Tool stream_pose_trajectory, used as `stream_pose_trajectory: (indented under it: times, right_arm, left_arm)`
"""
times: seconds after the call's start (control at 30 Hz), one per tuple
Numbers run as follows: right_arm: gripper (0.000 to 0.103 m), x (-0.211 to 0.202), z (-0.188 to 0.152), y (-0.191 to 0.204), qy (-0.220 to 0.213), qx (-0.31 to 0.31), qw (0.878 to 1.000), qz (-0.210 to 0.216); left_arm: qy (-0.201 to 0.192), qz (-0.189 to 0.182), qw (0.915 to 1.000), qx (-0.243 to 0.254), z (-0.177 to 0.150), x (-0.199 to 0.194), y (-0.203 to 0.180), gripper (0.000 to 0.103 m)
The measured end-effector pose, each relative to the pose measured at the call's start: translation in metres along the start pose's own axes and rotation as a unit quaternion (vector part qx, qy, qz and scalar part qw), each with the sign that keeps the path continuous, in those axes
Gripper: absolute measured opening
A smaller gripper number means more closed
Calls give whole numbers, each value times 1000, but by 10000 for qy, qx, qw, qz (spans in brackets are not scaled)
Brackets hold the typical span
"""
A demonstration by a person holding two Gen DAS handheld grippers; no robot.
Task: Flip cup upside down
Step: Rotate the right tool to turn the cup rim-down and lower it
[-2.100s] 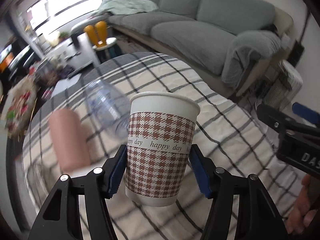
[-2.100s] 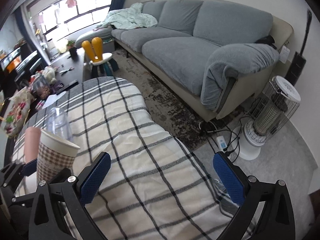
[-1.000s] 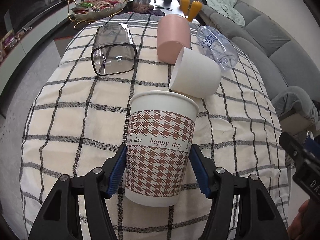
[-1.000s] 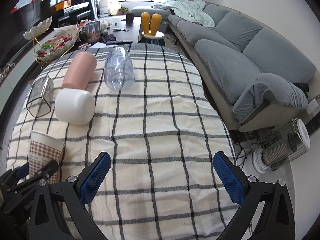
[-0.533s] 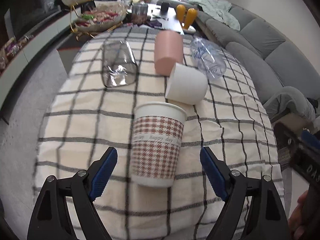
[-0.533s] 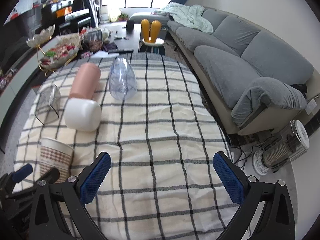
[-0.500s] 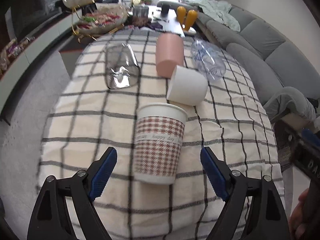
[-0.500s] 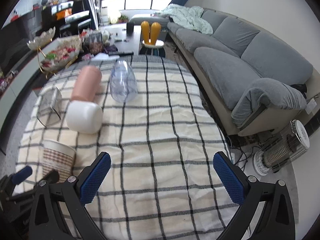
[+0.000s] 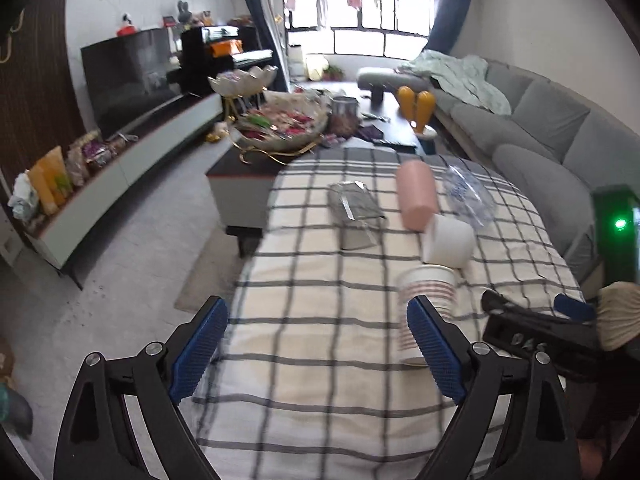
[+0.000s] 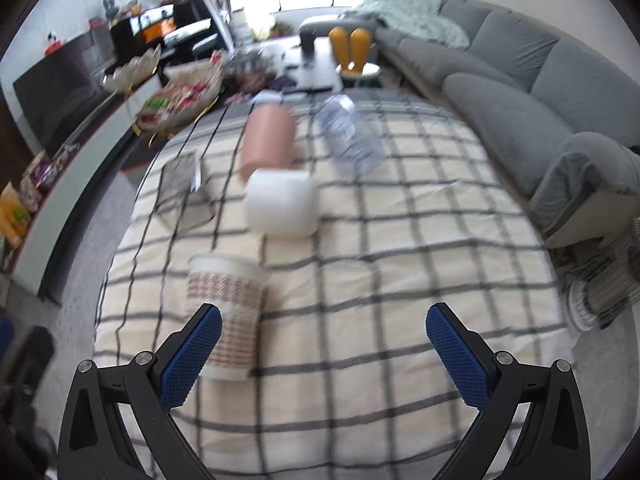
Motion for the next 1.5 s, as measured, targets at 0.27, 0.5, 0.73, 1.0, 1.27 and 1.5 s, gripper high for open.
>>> stream_pose_trajectory:
  times: [0.27,0.5,0.73,1.0,1.27,1.5]
  right_arm:
    - [100,29,-14,48,169,-332,9992,-149]
    - [84,54,-31,58,475,-304,9983,-169]
    - [61,63,-34,58,563,-154,9981,184]
    - [61,45,-21,36,1049,463,9912,664]
    - [61,28,-43,-10,3280,1727,9229,1039]
    - [61,19,-61,-41,5019,1004,8554,792]
  left_arm:
    - [157,-108,9998,39,-13,28,27,92]
    - [402,-332,9986,-17,-30,47,34,92]
    - [438,-381,9983,-39,-31,48,30,92]
    - [376,-531,9978,-84,-15,33,15,92]
    - [755,-705,9931,-562,8,28,-15,92]
    - [779,-964,9896,-728,29,28,-63,92]
Point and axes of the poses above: each gripper's, at about its wrist camera, not at the fingertips, and x roughly the way its jaws point, y to its left, z to its top, the point moved 7 cm from there along x, roughly the way its jaws point, and after that the axes turned 12 degrees about -y, right-handed, at the moved point
